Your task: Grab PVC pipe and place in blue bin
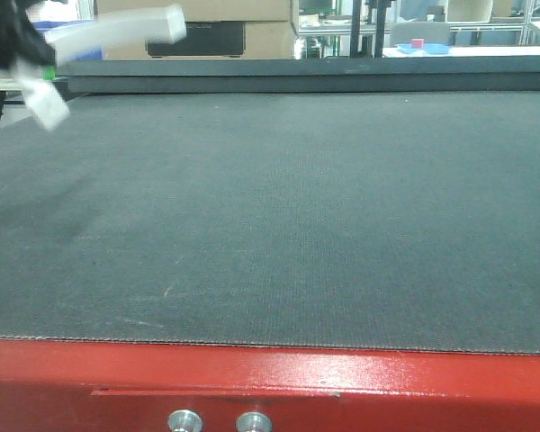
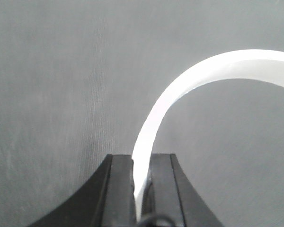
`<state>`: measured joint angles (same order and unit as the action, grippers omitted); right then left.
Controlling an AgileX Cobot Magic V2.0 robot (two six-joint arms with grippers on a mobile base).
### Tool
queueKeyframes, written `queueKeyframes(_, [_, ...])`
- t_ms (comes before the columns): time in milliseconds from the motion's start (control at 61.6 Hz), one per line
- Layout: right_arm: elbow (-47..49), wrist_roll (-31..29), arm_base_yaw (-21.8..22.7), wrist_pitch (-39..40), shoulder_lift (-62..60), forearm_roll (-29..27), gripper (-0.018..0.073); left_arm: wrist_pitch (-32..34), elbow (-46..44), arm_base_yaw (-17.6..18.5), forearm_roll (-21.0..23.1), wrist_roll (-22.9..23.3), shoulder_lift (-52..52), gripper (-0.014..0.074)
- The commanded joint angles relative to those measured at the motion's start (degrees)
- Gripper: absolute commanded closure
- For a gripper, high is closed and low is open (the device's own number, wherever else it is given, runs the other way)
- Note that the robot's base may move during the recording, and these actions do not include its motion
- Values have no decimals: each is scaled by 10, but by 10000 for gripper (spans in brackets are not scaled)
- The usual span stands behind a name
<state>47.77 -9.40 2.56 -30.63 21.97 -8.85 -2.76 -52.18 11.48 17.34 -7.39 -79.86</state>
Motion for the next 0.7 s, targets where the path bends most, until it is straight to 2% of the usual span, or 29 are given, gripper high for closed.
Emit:
queueKeyframes(0, [0, 0, 1, -18, -7, -3, 728, 6, 11, 2, -1, 1, 46, 707])
queueKeyframes(324, [0, 25, 1, -44, -24, 2, 728, 33, 95, -12, -12, 1, 200, 707])
queueKeyframes(470, [0, 26, 1, -47, -24, 34, 728, 36, 147, -43, -12, 1, 274, 707])
queueKeyframes(681, [-13, 55, 1, -41, -24, 75, 728, 28, 194, -117, -18, 1, 373, 707])
